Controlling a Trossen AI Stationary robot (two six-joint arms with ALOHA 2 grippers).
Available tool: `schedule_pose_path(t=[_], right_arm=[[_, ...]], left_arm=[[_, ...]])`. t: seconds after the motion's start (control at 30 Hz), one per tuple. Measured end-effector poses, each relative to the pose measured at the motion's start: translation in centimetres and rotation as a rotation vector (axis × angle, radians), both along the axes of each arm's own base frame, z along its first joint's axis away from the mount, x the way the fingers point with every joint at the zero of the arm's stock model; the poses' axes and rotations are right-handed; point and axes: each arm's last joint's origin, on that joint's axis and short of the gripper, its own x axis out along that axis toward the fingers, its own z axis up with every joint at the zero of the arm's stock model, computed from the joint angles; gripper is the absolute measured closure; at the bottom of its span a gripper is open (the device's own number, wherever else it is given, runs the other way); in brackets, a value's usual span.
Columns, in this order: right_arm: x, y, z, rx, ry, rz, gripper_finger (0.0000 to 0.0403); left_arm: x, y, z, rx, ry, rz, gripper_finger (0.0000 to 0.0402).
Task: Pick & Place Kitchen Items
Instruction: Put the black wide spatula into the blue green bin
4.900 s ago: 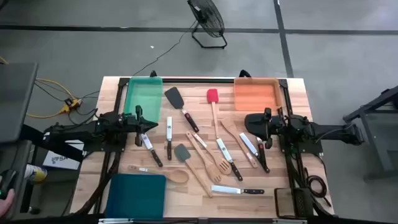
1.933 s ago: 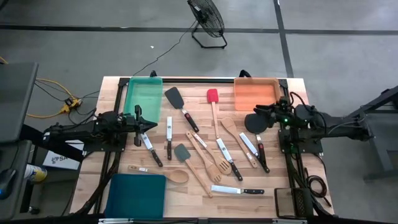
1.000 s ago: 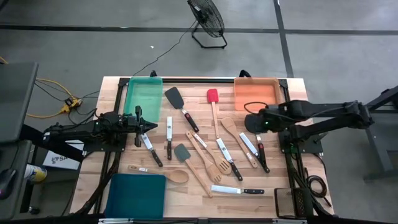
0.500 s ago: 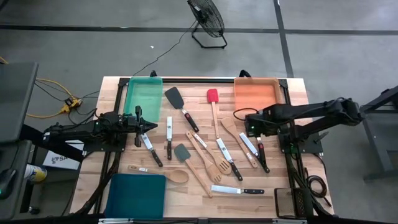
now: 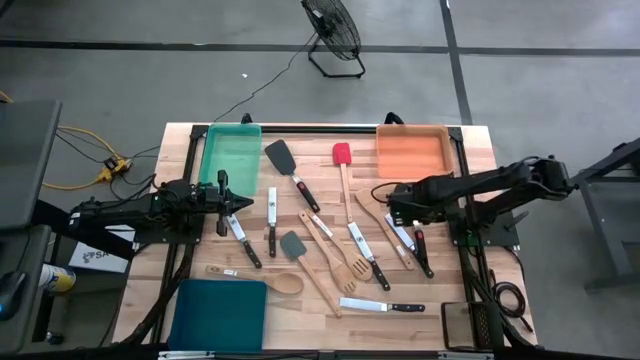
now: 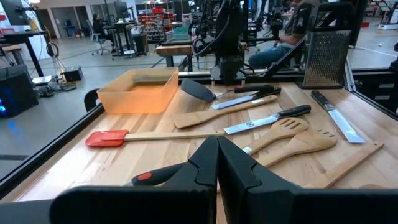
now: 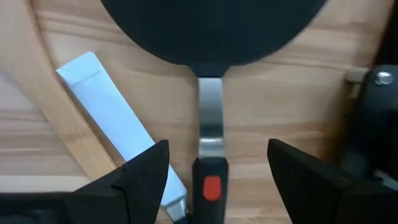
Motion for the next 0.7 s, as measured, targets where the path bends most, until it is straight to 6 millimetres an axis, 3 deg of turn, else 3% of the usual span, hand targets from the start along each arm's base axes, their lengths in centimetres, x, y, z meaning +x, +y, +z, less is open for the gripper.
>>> schedule_pose_path(t=[0.47,0.7], right_arm=[[-1.4,0.1,-3.6,0.039,-0.020,-0.030,0.0149],[-1.9,0.1,-4.4,0.024,-0.011,-0.030,0.0149]], left_arm=[[0.0,0.0,0.0,0.000,0.000,0.000,0.0402],[0.0,0.0,0.0,0.000,0.000,0.000,0.0402]])
